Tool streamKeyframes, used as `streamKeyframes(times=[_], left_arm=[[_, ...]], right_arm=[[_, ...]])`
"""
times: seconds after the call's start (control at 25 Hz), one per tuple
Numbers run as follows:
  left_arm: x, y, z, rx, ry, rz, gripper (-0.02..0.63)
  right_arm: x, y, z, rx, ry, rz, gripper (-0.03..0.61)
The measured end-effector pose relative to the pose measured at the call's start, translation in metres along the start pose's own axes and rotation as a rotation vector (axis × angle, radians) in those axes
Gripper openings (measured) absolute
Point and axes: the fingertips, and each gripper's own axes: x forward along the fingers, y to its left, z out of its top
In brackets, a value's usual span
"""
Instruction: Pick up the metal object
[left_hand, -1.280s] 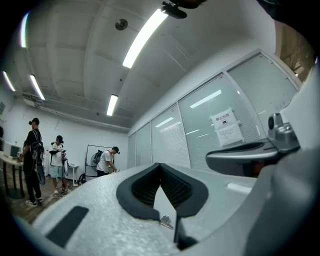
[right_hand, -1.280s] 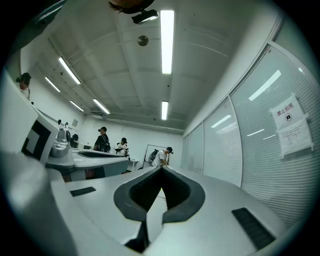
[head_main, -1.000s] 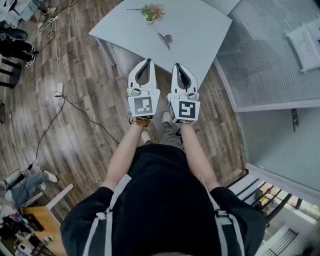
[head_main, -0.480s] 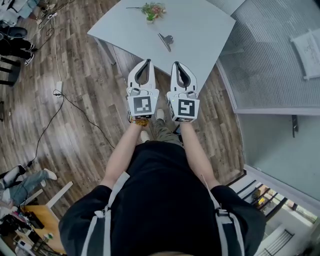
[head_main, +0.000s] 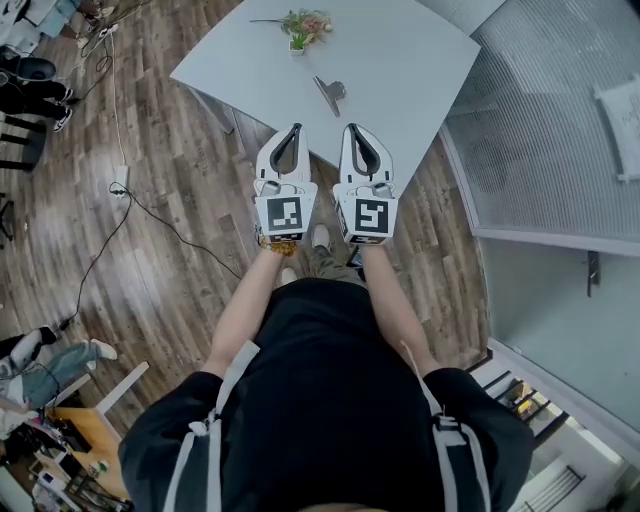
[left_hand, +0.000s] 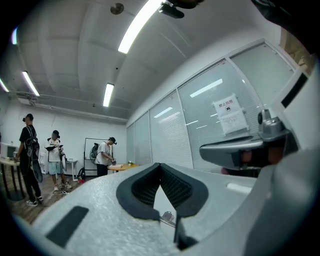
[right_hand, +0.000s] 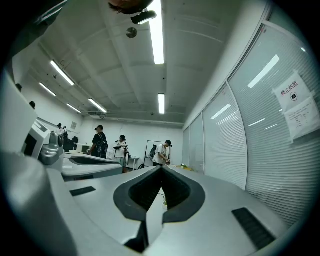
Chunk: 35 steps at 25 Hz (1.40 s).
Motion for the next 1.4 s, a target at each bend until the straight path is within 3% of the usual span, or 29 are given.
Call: streamKeyframes(times=[0.32,0.72,1.04,1.4], left_arm=[[0.057,-0.023,-0.009,0.019,0.01,-0.025,0.002],[0.105,-0.056,-0.019,0.016,0.007,-0.13,0.003],[0.142,-0.046,-0.039,-0.028,-0.006,-0.293,0.003],[0.175,0.009,-0.053,-0.029,-0.027,-0.533,0.003]], right_arm=[[0.03,-0.042,-0.017,0.025,0.01,0.027,-0.002],[0.039,-0.093,-0.027,0.017,0.008,-0.06,-0.002],[0.067,-0.098,-0.052,0.024,0.068,-0.211,-0.002],[0.119,-0.064,-0.062,0.008,0.118,-0.427,-0.002]])
